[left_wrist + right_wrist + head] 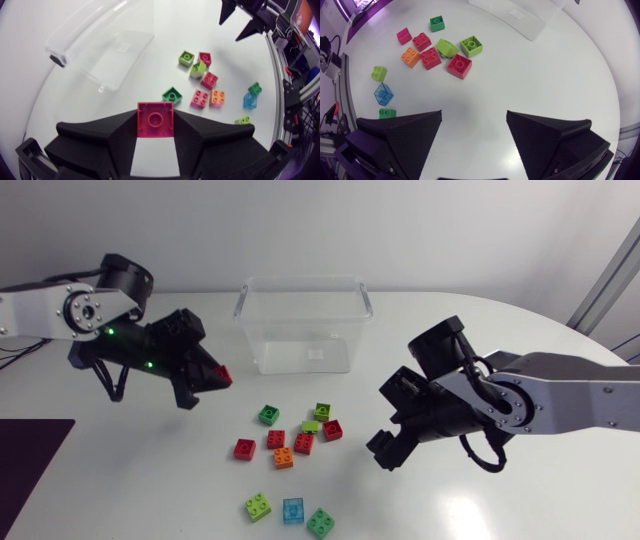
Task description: Place the duplo bricks in the container
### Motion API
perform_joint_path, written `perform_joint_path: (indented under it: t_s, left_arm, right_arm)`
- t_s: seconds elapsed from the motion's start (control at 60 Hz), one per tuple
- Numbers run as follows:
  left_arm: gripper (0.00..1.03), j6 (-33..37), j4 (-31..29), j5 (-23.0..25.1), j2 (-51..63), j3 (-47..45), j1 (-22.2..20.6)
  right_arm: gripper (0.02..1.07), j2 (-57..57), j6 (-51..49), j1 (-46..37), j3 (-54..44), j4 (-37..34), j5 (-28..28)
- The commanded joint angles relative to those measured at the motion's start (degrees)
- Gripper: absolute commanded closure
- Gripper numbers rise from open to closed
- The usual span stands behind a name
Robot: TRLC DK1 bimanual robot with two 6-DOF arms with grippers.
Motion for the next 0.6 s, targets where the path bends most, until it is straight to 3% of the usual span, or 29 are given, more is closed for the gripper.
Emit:
perform_joint_path:
  t_s: [0.0, 0.25, 0.583]
  left_arm:
    - [0.74, -4.02, -0.79, 1.43, -0.71, 4.81, -0.99]
    - [0.74, -16.68, 4.49, 1.60, 8.43, 21.60, -3.89]
    - [0.72, -19.84, 5.01, -0.33, 23.81, 38.30, -6.97]
  right_arm:
    - [0.13, 2.22, 0.99, 0.76, 1.09, 0.26, 0.74]
    - [0.13, 6.26, 0.90, 2.96, 4.43, 0.26, 2.77]
    - [0.13, 12.06, 1.96, 4.28, 8.82, 0.88, 3.82]
